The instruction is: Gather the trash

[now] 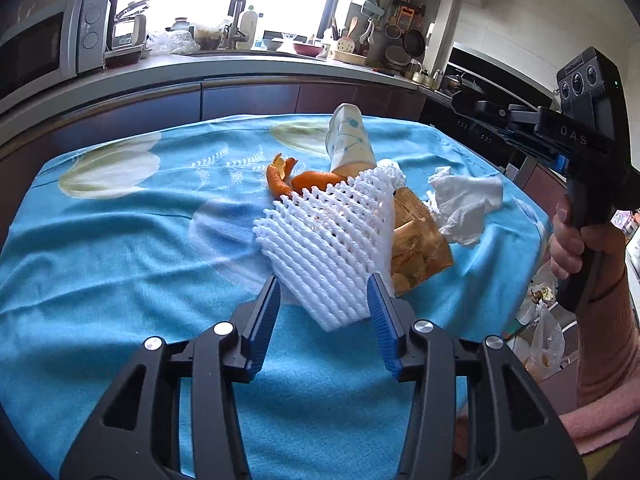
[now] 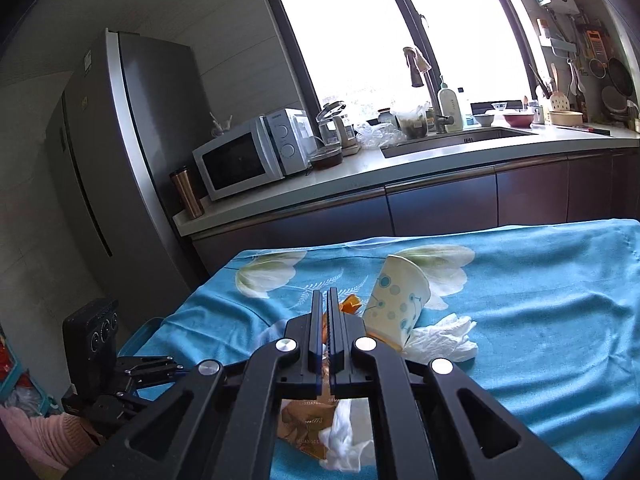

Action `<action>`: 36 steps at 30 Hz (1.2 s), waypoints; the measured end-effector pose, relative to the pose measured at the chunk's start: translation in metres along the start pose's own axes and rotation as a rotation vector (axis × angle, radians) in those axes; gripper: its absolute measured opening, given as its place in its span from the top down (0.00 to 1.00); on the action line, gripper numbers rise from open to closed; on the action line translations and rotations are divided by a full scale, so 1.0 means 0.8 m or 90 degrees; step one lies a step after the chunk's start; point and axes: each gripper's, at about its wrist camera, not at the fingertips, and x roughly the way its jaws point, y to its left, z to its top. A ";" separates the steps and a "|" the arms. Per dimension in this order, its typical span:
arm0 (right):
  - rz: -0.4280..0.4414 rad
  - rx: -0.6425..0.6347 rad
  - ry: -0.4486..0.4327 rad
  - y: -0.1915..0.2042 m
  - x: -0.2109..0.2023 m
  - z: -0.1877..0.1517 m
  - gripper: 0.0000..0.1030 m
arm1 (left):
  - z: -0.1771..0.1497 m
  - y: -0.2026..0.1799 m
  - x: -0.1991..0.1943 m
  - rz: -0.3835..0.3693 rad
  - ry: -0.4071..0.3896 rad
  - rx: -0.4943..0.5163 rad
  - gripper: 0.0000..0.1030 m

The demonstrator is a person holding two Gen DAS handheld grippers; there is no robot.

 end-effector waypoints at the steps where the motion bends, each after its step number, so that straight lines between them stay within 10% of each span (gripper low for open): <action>1: 0.000 0.002 0.005 0.000 0.003 -0.003 0.99 | -0.002 -0.006 0.004 0.001 0.005 0.007 0.51; 7: -0.033 0.039 0.046 -0.022 0.009 -0.029 0.85 | -0.004 -0.027 0.026 0.040 0.028 0.032 0.44; 12: -0.071 0.066 0.093 -0.044 -0.002 -0.061 0.53 | -0.004 -0.018 0.037 0.055 0.047 0.014 0.70; 17: -0.089 0.057 0.163 -0.044 -0.002 -0.097 0.45 | -0.003 -0.010 0.024 0.064 0.029 0.002 0.84; 20: -0.097 0.043 0.187 -0.039 -0.001 -0.110 0.48 | -0.004 -0.003 0.015 0.069 0.023 -0.012 0.85; 23: -0.093 0.045 0.202 -0.039 0.003 -0.116 0.77 | -0.005 0.006 0.003 0.074 0.013 -0.026 0.85; 26: -0.099 0.050 0.193 -0.040 0.000 -0.115 0.86 | -0.007 0.016 -0.016 0.080 -0.006 -0.041 0.85; 36: -0.079 0.023 0.105 -0.009 -0.038 -0.067 0.87 | -0.025 0.050 -0.091 0.126 -0.056 -0.072 0.85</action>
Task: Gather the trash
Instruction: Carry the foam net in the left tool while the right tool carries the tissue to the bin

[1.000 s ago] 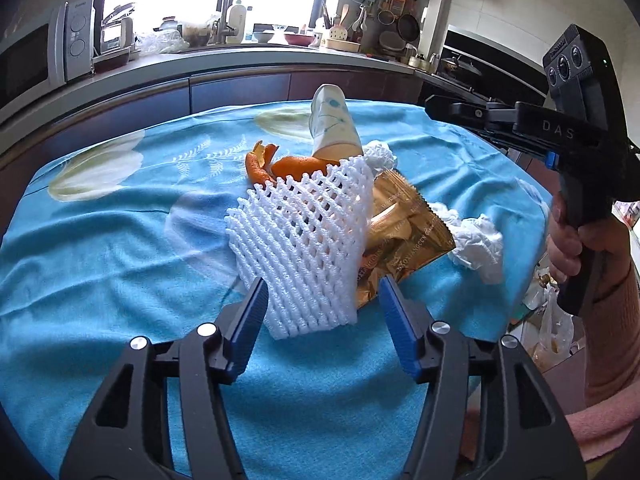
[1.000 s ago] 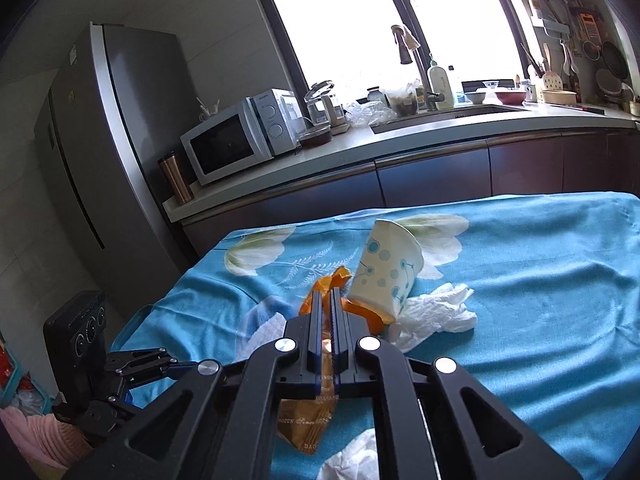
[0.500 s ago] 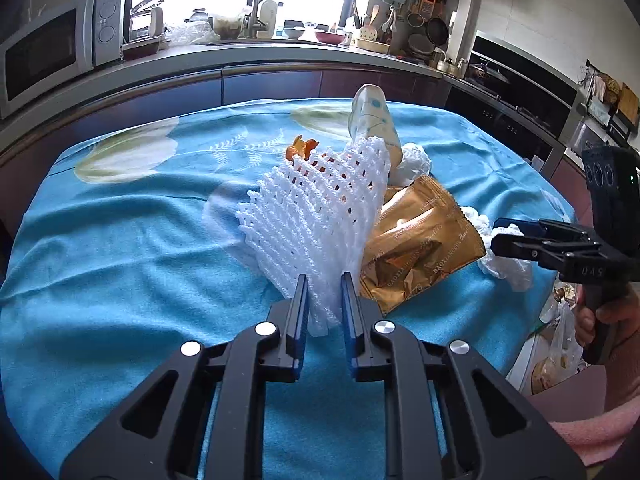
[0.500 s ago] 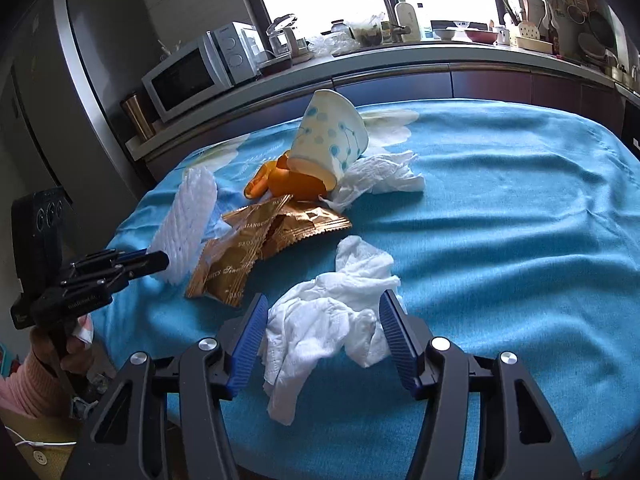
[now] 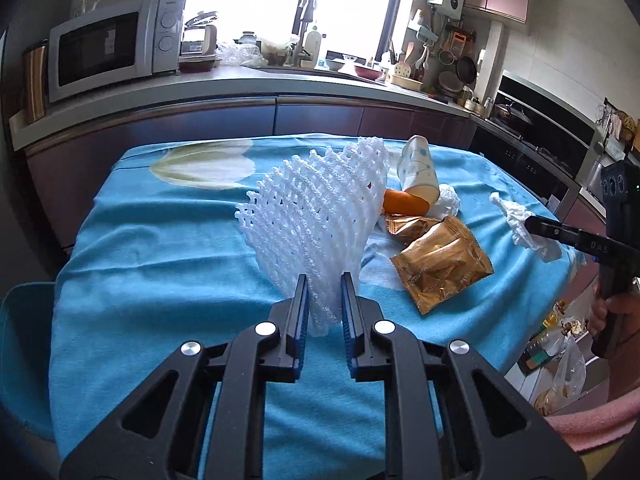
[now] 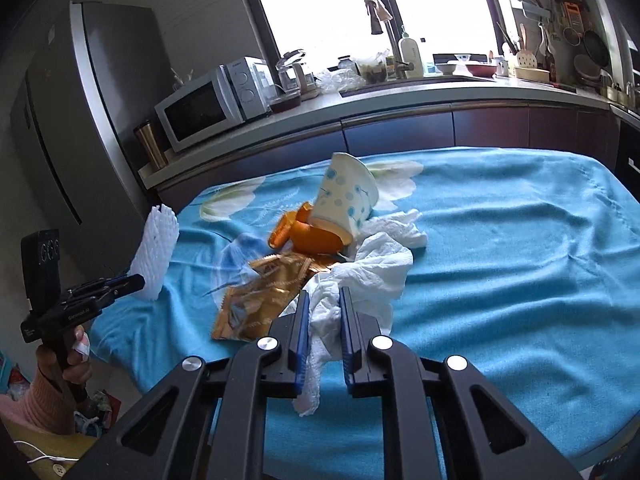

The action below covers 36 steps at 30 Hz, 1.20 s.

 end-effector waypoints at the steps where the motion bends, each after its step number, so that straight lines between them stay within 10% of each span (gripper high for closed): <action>1: 0.012 -0.012 -0.007 0.011 -0.001 0.005 0.87 | -0.001 0.006 -0.007 0.007 -0.004 -0.004 0.85; 18: 0.310 -0.204 0.077 0.250 0.139 0.039 0.87 | -0.045 0.150 -0.138 0.175 -0.064 -0.134 0.85; 36: 0.435 -0.306 0.168 0.417 0.225 0.027 0.87 | -0.109 0.284 -0.184 0.300 -0.033 -0.249 0.84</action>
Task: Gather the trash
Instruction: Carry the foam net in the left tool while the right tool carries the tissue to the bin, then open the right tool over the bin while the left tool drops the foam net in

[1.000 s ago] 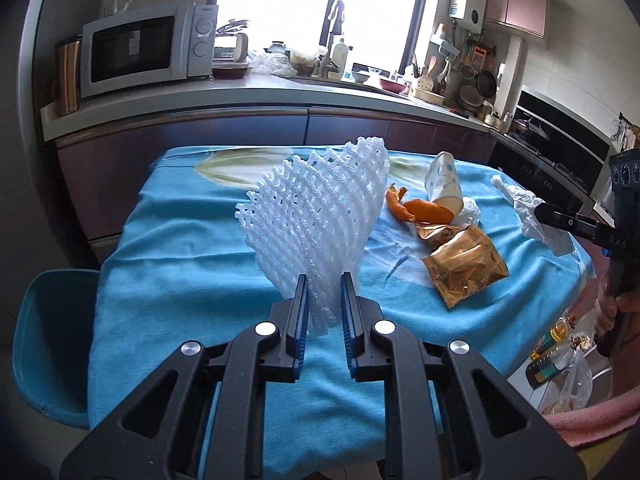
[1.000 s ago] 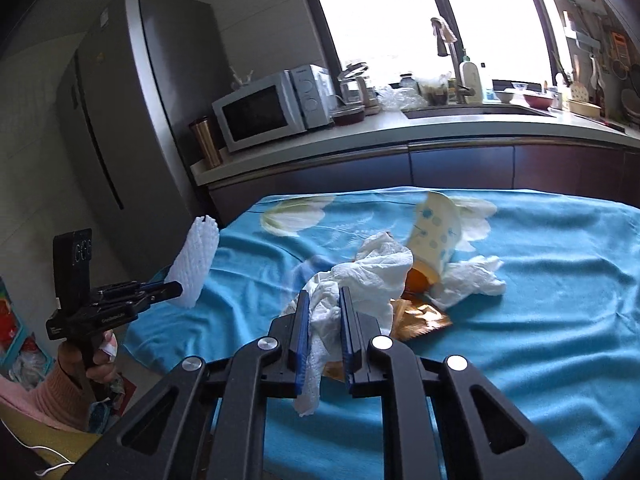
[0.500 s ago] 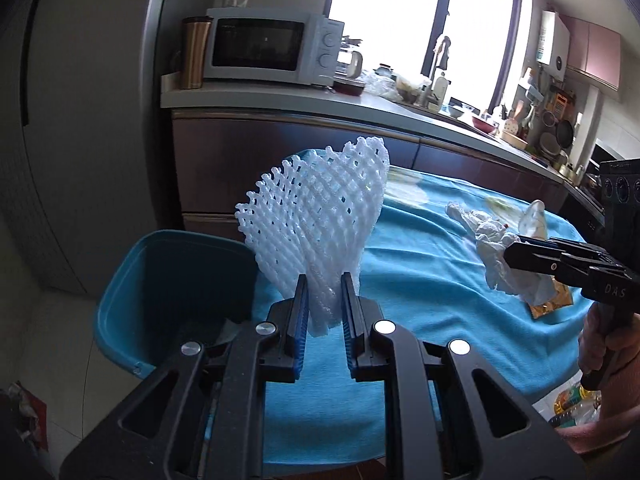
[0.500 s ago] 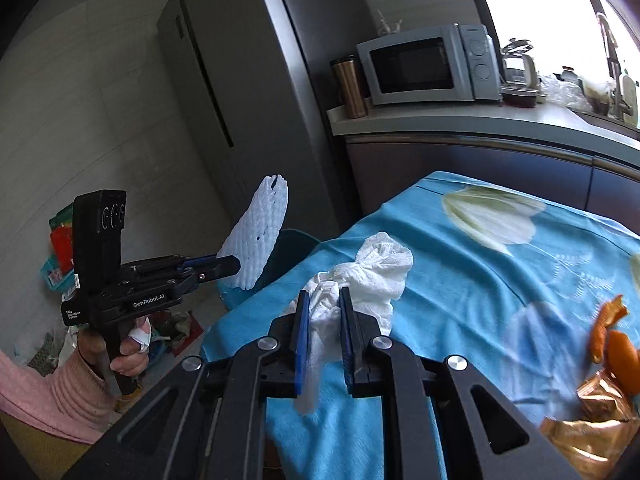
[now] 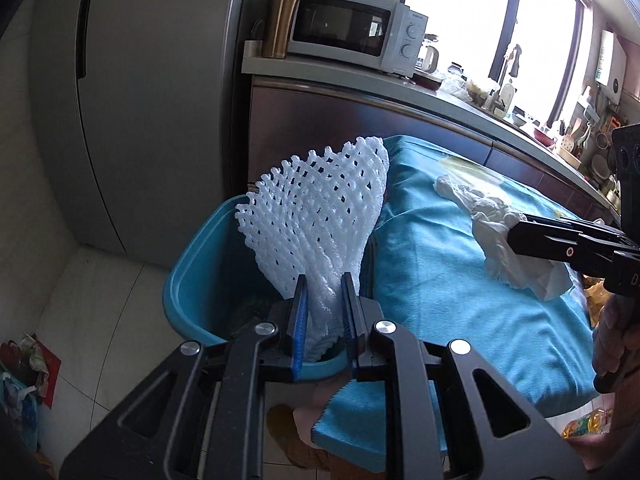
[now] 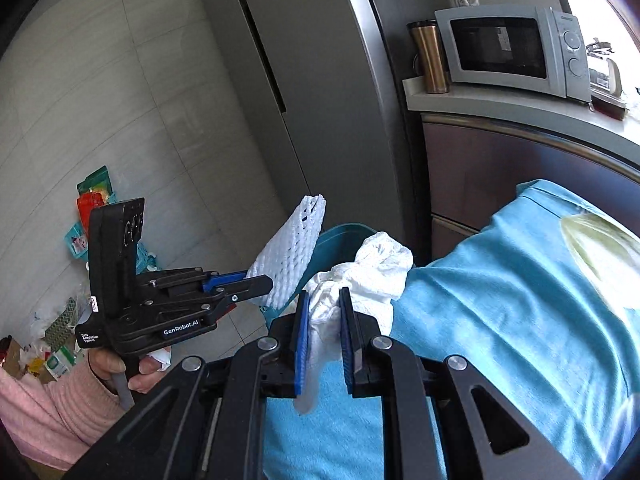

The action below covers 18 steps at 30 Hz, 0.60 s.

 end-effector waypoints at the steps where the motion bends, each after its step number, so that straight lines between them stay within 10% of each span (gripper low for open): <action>1: 0.003 0.000 0.004 0.001 0.006 0.002 0.87 | 0.000 0.002 0.004 0.002 0.004 -0.002 0.84; 18: 0.008 0.022 0.104 -0.004 0.122 0.027 0.85 | -0.011 0.027 0.080 0.034 0.078 -0.029 0.80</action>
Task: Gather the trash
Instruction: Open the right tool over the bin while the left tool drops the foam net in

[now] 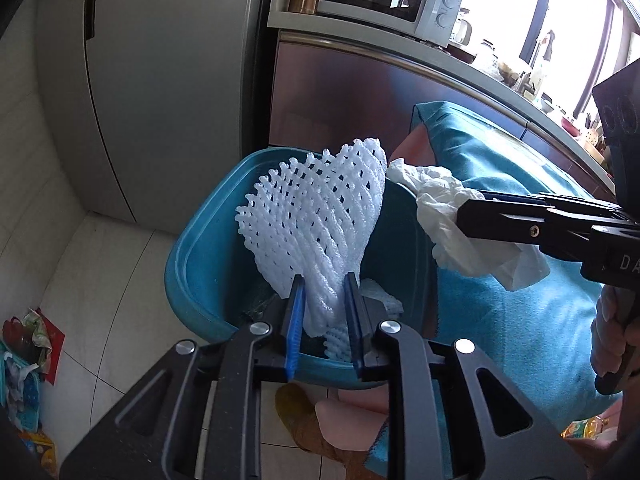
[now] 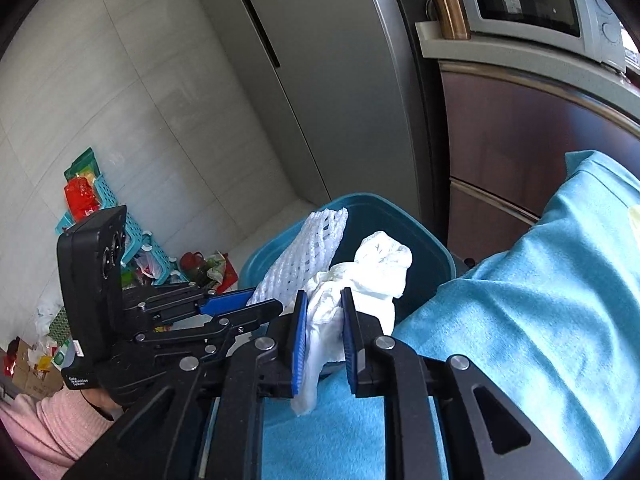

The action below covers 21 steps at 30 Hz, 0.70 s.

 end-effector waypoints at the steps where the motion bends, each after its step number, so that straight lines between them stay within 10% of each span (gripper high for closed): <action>1: -0.001 0.001 0.006 -0.001 0.007 0.002 0.85 | -0.001 0.001 0.004 0.001 0.005 -0.002 0.80; 21: -0.017 0.042 0.019 -0.008 0.022 0.004 0.68 | 0.001 -0.001 0.053 0.016 0.030 -0.035 0.68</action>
